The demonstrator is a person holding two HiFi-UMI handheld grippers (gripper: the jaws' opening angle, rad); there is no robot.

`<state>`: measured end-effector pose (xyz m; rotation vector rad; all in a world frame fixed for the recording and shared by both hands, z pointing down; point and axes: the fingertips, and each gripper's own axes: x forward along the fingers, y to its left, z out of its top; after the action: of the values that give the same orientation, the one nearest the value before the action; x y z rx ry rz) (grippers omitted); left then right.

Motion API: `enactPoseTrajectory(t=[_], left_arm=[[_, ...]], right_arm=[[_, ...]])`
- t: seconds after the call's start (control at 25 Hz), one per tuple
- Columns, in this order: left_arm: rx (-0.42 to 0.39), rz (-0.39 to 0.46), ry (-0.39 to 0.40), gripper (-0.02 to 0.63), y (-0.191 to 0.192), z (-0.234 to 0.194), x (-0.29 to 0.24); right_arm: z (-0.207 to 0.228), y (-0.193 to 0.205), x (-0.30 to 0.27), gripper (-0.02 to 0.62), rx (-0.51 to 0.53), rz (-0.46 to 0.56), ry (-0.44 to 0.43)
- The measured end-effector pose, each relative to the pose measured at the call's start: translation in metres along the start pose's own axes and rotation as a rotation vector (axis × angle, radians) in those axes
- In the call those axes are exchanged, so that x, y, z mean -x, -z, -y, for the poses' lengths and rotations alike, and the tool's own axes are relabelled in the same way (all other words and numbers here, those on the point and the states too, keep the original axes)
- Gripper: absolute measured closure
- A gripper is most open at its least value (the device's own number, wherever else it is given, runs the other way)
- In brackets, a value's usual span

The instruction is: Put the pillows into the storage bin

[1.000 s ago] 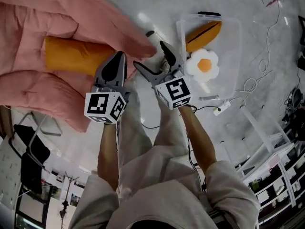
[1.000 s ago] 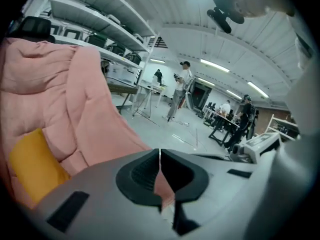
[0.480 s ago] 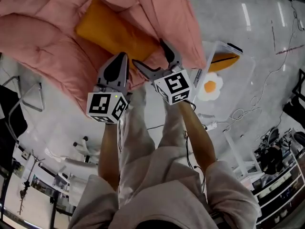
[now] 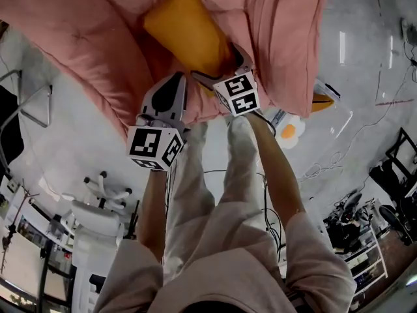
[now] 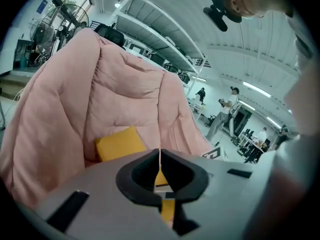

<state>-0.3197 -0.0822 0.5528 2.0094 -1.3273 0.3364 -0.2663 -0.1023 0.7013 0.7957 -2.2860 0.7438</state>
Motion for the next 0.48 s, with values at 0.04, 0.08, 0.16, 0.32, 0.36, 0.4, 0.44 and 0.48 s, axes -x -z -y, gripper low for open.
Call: enactPoseTrajectory(t=[0.04,0.08,0.16,0.32,0.36,0.4,0.44,0.48], left_arm=[[0.006,0.001,-0.005,0.589,0.0,-0.007,0.002],[0.013,0.002,-0.011,0.589,0.0,-0.014,0.004],[0.026,0.005,-0.021,0.589,-0.001,-0.027,0.008],[0.046,0.013,-0.038,0.589,-0.004,-0.048,0.013],[0.051,0.015,-0.041,0.589,-0.004,-0.051,0.012],[0.055,0.016,-0.043,0.589,-0.005,-0.054,0.012],[0.058,0.017,-0.045,0.591,-0.006,-0.057,0.011],[0.06,0.019,-0.045,0.59,-0.007,-0.059,0.011]], right_arm=[[0.002,0.006,-0.011,0.02,0.019,-0.037,0.01],[0.004,0.013,-0.02,0.018,0.036,-0.079,0.023],[0.008,0.028,-0.035,0.018,0.064,-0.166,0.051],[0.016,0.042,-0.055,0.018,0.062,-0.254,0.077],[0.019,0.045,-0.058,0.018,0.063,-0.262,0.08],[0.023,0.047,-0.061,0.018,0.064,-0.267,0.081],[0.026,0.049,-0.064,0.018,0.064,-0.272,0.082],[0.028,0.049,-0.066,0.018,0.061,-0.281,0.081]])
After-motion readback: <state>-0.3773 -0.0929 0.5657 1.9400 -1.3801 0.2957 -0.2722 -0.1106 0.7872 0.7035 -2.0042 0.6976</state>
